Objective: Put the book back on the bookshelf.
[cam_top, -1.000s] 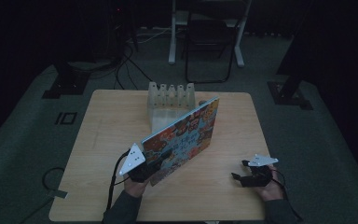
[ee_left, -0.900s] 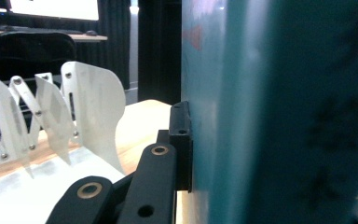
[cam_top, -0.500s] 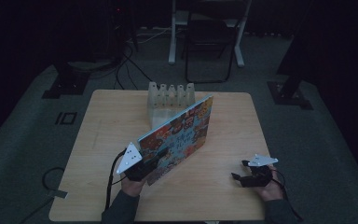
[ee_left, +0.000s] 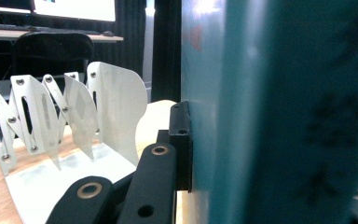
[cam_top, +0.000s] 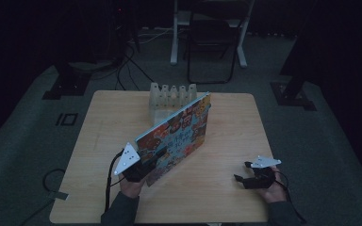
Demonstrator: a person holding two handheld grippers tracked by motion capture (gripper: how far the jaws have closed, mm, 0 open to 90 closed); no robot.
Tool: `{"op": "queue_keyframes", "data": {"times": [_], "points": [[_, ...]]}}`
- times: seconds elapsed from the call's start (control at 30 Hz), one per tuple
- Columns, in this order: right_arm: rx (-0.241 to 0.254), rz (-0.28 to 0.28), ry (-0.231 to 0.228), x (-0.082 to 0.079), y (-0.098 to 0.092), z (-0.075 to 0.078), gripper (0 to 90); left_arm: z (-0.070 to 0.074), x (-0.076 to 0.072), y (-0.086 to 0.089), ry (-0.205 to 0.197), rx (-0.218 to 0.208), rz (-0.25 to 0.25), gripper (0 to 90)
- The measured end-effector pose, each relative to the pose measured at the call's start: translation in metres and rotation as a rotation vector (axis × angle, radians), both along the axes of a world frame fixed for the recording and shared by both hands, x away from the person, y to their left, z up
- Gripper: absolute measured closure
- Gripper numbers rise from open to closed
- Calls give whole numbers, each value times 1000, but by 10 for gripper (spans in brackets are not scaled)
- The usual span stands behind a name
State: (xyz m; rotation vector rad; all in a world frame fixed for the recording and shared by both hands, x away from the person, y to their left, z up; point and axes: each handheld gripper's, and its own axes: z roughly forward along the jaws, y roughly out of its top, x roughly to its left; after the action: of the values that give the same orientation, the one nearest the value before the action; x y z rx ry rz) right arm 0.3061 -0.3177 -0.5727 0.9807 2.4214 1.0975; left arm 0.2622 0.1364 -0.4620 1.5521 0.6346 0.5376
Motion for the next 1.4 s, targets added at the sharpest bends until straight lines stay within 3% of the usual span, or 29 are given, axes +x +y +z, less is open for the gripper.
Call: {"op": "queue_keyframes", "data": {"times": [0.37, 1.4], "points": [[0, -1, 0, 0, 0, 0, 219, 2, 0, 3, 0, -10, 12, 812], [0, 0, 0, 0, 0, 0, 219, 5, 1, 17, -4, -8, 119, 812]]}}
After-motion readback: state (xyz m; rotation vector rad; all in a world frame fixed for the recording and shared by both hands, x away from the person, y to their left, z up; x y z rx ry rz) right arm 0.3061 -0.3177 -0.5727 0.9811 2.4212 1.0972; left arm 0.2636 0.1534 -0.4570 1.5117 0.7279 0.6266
